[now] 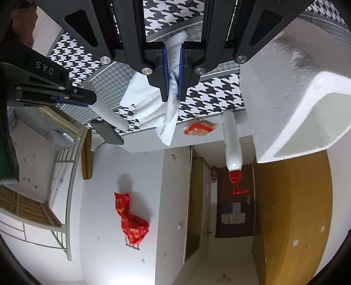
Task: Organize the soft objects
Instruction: 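Carry the tube in the right gripper over the foam box while the left carries the cloth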
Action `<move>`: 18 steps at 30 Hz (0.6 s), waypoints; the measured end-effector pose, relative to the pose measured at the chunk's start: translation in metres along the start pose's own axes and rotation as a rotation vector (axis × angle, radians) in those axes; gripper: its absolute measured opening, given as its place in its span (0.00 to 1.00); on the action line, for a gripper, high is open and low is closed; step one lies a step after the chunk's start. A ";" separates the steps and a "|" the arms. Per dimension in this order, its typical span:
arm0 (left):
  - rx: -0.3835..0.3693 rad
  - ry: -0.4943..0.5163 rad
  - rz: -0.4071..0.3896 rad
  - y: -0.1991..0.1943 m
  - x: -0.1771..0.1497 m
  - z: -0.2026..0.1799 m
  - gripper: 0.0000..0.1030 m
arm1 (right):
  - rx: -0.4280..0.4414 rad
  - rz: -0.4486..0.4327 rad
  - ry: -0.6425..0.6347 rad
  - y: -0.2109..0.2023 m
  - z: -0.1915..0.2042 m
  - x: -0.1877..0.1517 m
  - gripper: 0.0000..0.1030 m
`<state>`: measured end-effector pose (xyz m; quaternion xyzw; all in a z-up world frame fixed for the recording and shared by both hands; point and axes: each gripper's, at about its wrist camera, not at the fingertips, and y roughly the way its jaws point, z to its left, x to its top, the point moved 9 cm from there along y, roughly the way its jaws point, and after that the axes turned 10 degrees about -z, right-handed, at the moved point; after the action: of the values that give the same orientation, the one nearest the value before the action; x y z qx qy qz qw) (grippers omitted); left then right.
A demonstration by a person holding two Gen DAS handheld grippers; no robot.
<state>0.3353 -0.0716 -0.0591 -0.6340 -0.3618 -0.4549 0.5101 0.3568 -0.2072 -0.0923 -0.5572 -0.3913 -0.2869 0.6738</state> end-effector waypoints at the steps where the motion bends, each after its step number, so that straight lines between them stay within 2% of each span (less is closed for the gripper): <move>1: 0.003 0.001 -0.004 -0.001 0.001 0.000 0.08 | 0.001 -0.007 -0.003 -0.003 0.001 0.001 0.09; 18: 0.056 0.019 -0.093 -0.054 0.025 0.010 0.08 | 0.034 -0.117 -0.010 -0.058 0.021 0.015 0.09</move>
<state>0.2961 -0.0503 -0.0191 -0.5975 -0.3985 -0.4738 0.5096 0.3129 -0.1987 -0.0478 -0.5232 -0.4316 -0.3164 0.6632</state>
